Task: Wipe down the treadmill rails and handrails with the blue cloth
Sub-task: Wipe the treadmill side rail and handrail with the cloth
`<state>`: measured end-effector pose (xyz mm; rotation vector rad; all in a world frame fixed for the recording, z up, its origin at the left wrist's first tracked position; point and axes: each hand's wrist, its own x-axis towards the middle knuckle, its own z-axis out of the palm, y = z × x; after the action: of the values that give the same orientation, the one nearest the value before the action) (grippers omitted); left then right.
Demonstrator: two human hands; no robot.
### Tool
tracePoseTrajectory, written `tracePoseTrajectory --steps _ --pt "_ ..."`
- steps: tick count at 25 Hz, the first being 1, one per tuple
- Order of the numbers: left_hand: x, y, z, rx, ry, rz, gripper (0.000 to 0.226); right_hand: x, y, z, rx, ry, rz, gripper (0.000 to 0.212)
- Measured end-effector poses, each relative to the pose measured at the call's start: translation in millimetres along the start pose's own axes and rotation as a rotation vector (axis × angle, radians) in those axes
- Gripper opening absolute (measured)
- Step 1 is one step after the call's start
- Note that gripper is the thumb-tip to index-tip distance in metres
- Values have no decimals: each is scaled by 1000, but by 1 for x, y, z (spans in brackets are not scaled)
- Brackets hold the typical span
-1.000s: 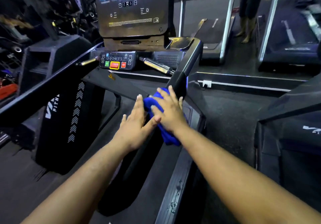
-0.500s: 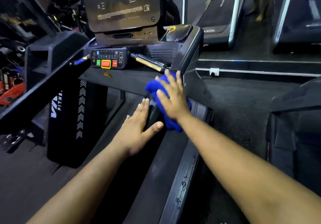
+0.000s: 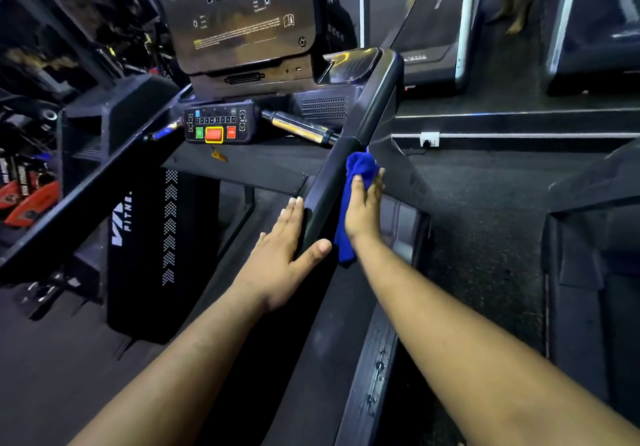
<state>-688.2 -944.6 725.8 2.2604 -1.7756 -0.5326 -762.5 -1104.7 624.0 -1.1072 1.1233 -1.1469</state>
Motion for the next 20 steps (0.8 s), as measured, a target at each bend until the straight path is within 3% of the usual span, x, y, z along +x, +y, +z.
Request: tracePoseTrajectory --steps 2,6,8,11,14,20 --pt "1 -1 0 -9 2 10 104 -40 7 4 56 3 22 71" --pt "3 -6 3 -73 28 29 106 -168 24 8 89 -137 -223 70" --pt "3 -7 3 -98 39 42 106 -134 12 7 -2 -126 -292 65" --pt "3 -8 2 -104 27 44 105 -43 -22 2 -327 -149 -387 60" --pt "1 -8 4 -80 31 25 104 9 -55 -2 -619 -174 -342 48" --pt "0 -6 3 -21 31 2 109 16 -65 -22 -914 -489 -704 53"
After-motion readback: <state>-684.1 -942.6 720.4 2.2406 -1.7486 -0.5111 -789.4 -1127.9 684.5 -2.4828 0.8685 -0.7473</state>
